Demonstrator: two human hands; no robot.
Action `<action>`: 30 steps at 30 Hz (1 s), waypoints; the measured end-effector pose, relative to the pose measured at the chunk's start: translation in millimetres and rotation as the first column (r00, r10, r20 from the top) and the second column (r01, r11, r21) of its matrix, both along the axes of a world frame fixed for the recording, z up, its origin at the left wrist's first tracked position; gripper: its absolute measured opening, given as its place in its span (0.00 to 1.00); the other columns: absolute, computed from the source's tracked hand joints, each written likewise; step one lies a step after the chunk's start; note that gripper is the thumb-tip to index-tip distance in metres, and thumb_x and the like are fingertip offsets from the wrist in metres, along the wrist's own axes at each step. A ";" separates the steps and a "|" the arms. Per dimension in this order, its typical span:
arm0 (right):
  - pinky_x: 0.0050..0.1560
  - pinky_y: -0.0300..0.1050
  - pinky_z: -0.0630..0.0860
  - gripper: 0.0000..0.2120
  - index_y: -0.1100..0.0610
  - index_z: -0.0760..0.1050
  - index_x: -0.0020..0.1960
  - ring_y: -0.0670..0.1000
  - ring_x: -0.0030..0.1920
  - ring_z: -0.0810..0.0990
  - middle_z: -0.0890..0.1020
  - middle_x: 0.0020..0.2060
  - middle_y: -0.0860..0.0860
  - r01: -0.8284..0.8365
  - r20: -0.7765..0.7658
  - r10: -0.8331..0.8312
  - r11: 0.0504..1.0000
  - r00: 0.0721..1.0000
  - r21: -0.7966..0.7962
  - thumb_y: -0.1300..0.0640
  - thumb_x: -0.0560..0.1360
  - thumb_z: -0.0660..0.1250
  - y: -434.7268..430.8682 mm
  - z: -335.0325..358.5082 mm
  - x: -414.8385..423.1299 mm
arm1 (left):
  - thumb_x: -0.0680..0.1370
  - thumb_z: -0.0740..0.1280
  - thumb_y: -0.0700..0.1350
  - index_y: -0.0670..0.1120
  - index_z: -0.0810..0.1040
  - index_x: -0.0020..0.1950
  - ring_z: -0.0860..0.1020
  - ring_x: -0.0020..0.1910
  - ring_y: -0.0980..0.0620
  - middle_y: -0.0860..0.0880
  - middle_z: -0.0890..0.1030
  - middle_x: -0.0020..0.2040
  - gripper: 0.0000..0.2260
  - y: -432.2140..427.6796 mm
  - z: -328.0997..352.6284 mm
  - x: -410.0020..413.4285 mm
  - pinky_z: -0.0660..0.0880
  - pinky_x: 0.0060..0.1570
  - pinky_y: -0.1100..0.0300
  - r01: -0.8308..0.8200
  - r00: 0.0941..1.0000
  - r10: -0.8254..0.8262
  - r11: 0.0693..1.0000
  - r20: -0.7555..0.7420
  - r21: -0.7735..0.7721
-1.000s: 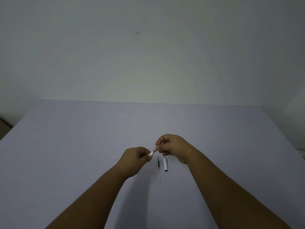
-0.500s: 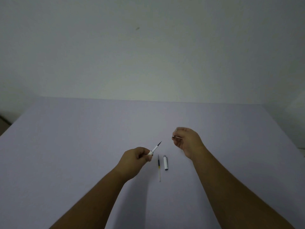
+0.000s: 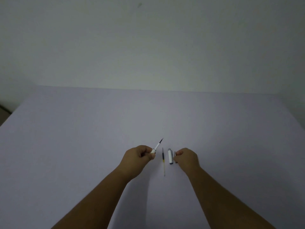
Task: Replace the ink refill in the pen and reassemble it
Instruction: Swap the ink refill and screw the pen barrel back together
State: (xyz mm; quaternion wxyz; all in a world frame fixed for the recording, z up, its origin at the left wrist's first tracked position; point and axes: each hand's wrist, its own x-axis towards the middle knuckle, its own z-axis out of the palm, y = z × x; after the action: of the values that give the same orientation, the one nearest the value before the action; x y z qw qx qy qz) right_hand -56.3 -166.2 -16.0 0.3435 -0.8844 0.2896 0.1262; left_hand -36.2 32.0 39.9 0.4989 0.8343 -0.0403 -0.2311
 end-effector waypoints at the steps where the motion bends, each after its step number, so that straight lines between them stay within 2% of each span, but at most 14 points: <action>1: 0.26 0.38 0.61 0.20 0.54 0.65 0.22 0.51 0.27 0.69 0.68 0.21 0.52 -0.006 0.004 0.006 1.000 1.000 -0.006 0.63 0.69 0.67 0.0 0.1 0.5 | 0.74 0.69 0.49 0.55 0.80 0.41 0.76 0.39 0.53 0.49 0.82 0.41 0.03 -0.9 -0.7 0.7 0.74 0.38 0.59 0.004 1.000 -0.004 1.000 -0.003 0.005; 3: 0.27 0.40 0.61 0.21 0.53 0.65 0.21 0.51 0.26 0.67 0.68 0.21 0.52 -0.005 0.011 0.005 1.000 1.000 0.000 0.63 0.70 0.67 -0.8 0.5 0.0 | 0.74 0.69 0.49 0.55 0.80 0.41 0.76 0.39 0.53 0.48 0.82 0.42 0.03 -2.3 -2.0 1.5 0.74 0.39 0.59 0.010 1.000 -0.010 1.000 0.000 0.020; 5: 0.31 0.41 0.64 0.19 0.54 0.68 0.23 0.53 0.30 0.71 0.72 0.25 0.55 0.008 0.015 -0.008 0.999 1.000 0.034 0.62 0.70 0.67 -1.4 -1.6 -0.9 | 0.74 0.69 0.49 0.56 0.80 0.40 0.76 0.39 0.53 0.49 0.82 0.42 0.03 -2.7 -2.5 1.9 0.74 0.39 0.60 0.009 1.000 -0.009 1.000 0.005 0.022; 8: 0.39 0.44 0.72 0.08 0.61 0.80 0.35 0.58 0.38 0.78 0.81 0.36 0.64 0.034 0.032 -0.036 0.998 0.999 0.052 0.61 0.71 0.67 -0.9 -2.4 -2.4 | 0.74 0.69 0.49 0.57 0.79 0.39 0.76 0.38 0.55 0.51 0.81 0.40 0.05 -3.9 -3.8 1.7 0.74 0.39 0.63 0.012 1.000 -0.012 0.999 0.010 0.030; 9: 0.42 0.47 0.75 0.07 0.64 0.81 0.39 0.60 0.41 0.80 0.83 0.40 0.64 0.044 0.041 -0.046 0.998 0.998 0.051 0.61 0.72 0.67 -0.8 -2.9 -2.9 | 0.74 0.69 0.49 0.57 0.78 0.39 0.76 0.38 0.55 0.52 0.81 0.40 0.05 -4.3 -4.2 1.3 0.74 0.39 0.63 0.014 1.000 -0.015 0.999 0.010 0.035; 13: 0.50 0.50 0.76 0.10 0.67 0.80 0.47 0.62 0.51 0.80 0.83 0.48 0.64 0.084 0.057 -0.088 0.994 0.994 0.066 0.61 0.73 0.66 -2.6 -3.6 -6.1 | 0.74 0.69 0.49 0.57 0.78 0.39 0.76 0.38 0.54 0.51 0.81 0.40 0.05 -4.9 -3.6 -0.3 0.73 0.38 0.63 0.018 1.000 -0.018 0.999 0.003 0.033; 15: 0.55 0.48 0.75 0.10 0.64 0.79 0.52 0.59 0.53 0.80 0.82 0.53 0.61 0.169 0.104 -0.185 0.974 0.977 0.152 0.61 0.73 0.66 -4.5 2.6 -5.5 | 0.74 0.69 0.49 0.56 0.79 0.39 0.76 0.39 0.53 0.50 0.81 0.40 0.04 -4.9 -2.4 -0.8 0.73 0.39 0.63 0.013 1.000 -0.013 1.000 0.006 0.028; 16: 0.54 0.48 0.75 0.09 0.62 0.79 0.53 0.56 0.50 0.79 0.82 0.52 0.59 0.214 0.143 -0.258 0.940 0.955 0.266 0.62 0.73 0.67 -4.8 9.2 -3.9 | 0.74 0.69 0.48 0.54 0.80 0.40 0.76 0.39 0.53 0.50 0.81 0.41 0.03 -5.0 -1.4 -1.0 0.73 0.38 0.63 0.006 1.000 -0.006 1.000 0.005 0.025; 18: 0.44 0.44 0.75 0.05 0.58 0.80 0.47 0.50 0.39 0.77 0.82 0.43 0.56 0.179 0.187 -0.334 0.809 0.924 0.560 0.64 0.72 0.68 -4.3 27.6 1.0 | 0.74 0.69 0.48 0.52 0.81 0.41 0.76 0.38 0.52 0.48 0.82 0.41 0.02 -6.3 1.0 -0.9 0.72 0.37 0.64 -0.017 1.000 0.017 1.000 -0.003 0.007; 20: 0.38 0.39 0.73 0.06 0.55 0.82 0.44 0.46 0.33 0.75 0.80 0.35 0.50 0.006 0.204 -0.223 0.690 0.953 0.724 0.63 0.72 0.68 -1.8 46.7 4.8 | 0.74 0.69 0.47 0.50 0.81 0.42 0.76 0.37 0.52 0.46 0.82 0.41 0.02 -8.8 4.5 -0.5 0.73 0.32 0.68 -0.034 0.999 0.034 0.999 -0.006 -0.013; 22: 0.37 0.38 0.74 0.05 0.54 0.83 0.46 0.44 0.32 0.75 0.81 0.31 0.46 -0.121 0.223 -0.087 0.626 0.971 0.770 0.61 0.72 0.69 3.9 60.6 7.2 | 0.74 0.69 0.46 0.51 0.81 0.41 0.76 0.36 0.54 0.46 0.82 0.41 0.03 -12.3 9.1 -0.4 0.72 0.26 0.72 -0.040 0.999 0.040 0.999 0.000 -0.030; 25: 0.38 0.39 0.74 0.02 0.53 0.83 0.44 0.44 0.32 0.75 0.81 0.30 0.43 -0.163 0.241 -0.027 0.663 0.970 0.730 0.57 0.71 0.71 12.5 70.1 10.8 | 0.74 0.68 0.45 0.52 0.80 0.39 0.76 0.36 0.54 0.46 0.82 0.40 0.04 -18.3 15.1 -0.8 0.70 0.23 0.77 -0.030 1.000 0.030 0.997 0.007 -0.064; 28: 0.37 0.40 0.74 0.03 0.54 0.81 0.40 0.46 0.33 0.75 0.80 0.31 0.46 -0.130 0.268 -0.105 0.672 0.958 0.729 0.59 0.72 0.71 11.8 79.9 18.9 | 0.75 0.68 0.46 0.52 0.81 0.40 0.76 0.36 0.53 0.47 0.81 0.40 0.04 -20.6 17.8 -1.4 0.71 0.24 0.76 -0.031 1.000 0.031 0.996 0.003 -0.089; 30: 0.33 0.38 0.76 0.05 0.55 0.79 0.39 0.47 0.33 0.77 0.82 0.31 0.47 -0.076 0.290 -0.282 0.583 0.914 0.809 0.61 0.73 0.69 3.7 90.9 28.7 | 0.74 0.69 0.46 0.51 0.81 0.41 0.77 0.38 0.53 0.46 0.82 0.42 0.03 -19.3 16.9 -1.2 0.73 0.26 0.74 -0.030 1.000 0.029 0.995 -0.003 -0.090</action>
State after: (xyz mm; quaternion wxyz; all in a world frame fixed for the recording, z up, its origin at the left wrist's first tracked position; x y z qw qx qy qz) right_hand -27.6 -162.5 74.9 0.7632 -0.6194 0.1785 0.0449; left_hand -37.3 12.6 56.7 0.5394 0.8113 -0.0379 -0.2224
